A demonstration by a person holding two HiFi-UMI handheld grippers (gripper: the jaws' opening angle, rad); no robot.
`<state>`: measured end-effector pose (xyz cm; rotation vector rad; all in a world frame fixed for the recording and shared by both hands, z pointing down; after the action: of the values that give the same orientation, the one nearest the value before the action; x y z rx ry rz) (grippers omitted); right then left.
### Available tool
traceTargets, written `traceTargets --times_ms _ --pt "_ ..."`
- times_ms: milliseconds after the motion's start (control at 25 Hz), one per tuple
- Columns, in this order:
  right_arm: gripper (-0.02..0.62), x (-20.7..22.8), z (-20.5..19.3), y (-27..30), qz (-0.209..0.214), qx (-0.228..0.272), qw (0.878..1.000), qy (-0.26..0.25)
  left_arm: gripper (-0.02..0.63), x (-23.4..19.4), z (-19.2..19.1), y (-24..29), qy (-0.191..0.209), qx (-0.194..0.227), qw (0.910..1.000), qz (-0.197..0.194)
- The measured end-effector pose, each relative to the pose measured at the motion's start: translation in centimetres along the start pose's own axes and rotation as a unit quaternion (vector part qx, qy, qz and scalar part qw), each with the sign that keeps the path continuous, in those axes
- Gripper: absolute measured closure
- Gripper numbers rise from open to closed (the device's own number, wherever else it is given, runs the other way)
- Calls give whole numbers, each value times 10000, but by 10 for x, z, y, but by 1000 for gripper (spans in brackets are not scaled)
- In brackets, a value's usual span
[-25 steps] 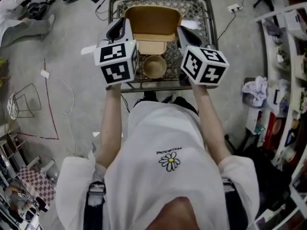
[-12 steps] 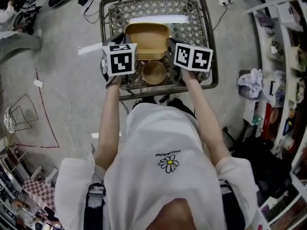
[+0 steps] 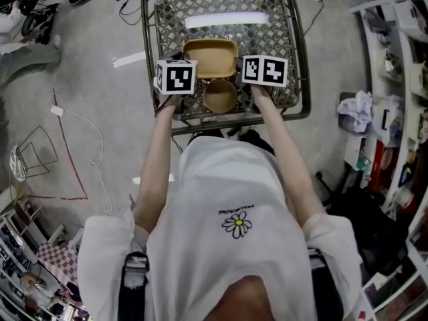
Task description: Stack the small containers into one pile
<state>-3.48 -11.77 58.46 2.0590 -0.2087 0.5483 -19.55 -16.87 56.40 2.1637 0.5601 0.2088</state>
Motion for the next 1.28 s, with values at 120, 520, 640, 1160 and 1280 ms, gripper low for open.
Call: traceTargets --times_ms 120,520,640,1160,1280 --pt "554 6 -10 6 -51 -149 9999 25 569 3 -10 8 38 -165 9999 13" --pt "554 17 -21 23 -111 -503 9986 83 566 2 -31 28 150 -573 9982 76" --pt "554 18 -23 28 -152 -585 9982 18 566 0 -36 33 144 -648 9978 87" --pt "548 18 -25 38 -394 -516 9962 -575 548 -3 -46 44 369 -775 9959 279" --pt "509 17 -24 36 -441 -468 9952 -742 545 -4 -45 42 336 -736 9962 327"
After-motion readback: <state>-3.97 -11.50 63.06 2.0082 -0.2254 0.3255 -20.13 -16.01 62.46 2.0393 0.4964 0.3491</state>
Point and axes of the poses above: the fingertips, and each gripper's own axes: y forward along the fingers, x to its right, z out of its top, the point moved 1 cm from there along -y, backward along the fingers, and after that the axes turned 4 degrees about x, right-handed, at the moved point
